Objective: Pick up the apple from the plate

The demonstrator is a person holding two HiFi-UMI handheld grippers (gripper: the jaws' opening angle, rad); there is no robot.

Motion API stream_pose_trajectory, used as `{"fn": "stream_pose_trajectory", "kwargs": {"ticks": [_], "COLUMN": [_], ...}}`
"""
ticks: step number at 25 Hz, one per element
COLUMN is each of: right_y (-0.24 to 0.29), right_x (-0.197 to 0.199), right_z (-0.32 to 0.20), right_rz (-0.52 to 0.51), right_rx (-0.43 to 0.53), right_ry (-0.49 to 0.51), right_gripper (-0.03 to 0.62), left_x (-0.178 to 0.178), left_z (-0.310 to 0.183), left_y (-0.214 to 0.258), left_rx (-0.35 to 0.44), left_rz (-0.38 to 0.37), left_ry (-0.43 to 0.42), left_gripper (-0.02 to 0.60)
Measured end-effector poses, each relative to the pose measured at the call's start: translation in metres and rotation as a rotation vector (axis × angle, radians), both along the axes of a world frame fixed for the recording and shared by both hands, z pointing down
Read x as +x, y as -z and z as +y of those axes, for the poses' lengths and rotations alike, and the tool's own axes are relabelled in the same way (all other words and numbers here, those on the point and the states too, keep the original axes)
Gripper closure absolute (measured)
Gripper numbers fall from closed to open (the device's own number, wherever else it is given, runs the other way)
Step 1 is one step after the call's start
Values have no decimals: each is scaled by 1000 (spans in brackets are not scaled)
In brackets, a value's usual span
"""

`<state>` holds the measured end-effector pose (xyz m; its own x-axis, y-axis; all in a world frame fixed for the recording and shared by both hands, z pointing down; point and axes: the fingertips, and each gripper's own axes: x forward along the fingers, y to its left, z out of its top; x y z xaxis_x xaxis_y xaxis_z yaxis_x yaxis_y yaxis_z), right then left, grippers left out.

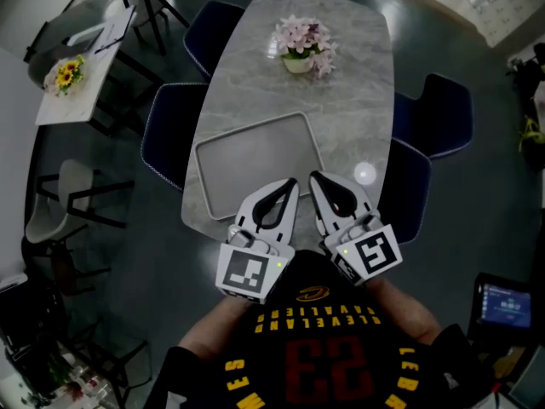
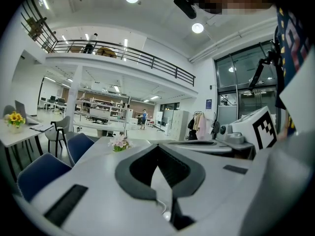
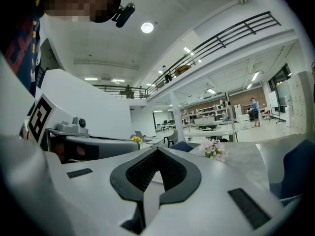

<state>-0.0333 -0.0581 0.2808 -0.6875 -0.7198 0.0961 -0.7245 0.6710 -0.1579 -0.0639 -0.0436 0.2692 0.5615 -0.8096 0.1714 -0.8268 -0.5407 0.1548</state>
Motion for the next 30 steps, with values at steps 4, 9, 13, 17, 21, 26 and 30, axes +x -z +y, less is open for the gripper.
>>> {"fn": "stream_pose_trajectory", "kwargs": {"ticks": [4, 9, 13, 17, 21, 26, 30], "right_y": [0, 0, -6, -7, -6, -10, -16], "right_x": [-6, -11, -13, -17, -20, -26, -34], "right_z": [-3, -9, -13, -15, -18, -25, -30], "right_rz": [-1, 8, 13, 23, 30, 44, 57], "right_rx": [-15, -12, -26, -23, -23, -29, -22], "right_ry": [0, 3, 3, 5, 7, 6, 16], "right_gripper": [588, 588, 588, 588, 588, 588, 588], "left_x": [-4, -9, -11, -13, -16, -20, -26], "left_z": [-4, -10, -15, -17, -19, -27, -33], "left_y": [-1, -3, -6, -8, -7, -9, -15], "left_rx": [-11, -23, -27, -30, -37, -46, -58], "left_rz": [4, 13, 14, 18, 23, 28, 43], "left_ry": [-3, -7, -7, -8, -8, -17, -15], "left_gripper": [581, 581, 581, 581, 581, 581, 581]}}
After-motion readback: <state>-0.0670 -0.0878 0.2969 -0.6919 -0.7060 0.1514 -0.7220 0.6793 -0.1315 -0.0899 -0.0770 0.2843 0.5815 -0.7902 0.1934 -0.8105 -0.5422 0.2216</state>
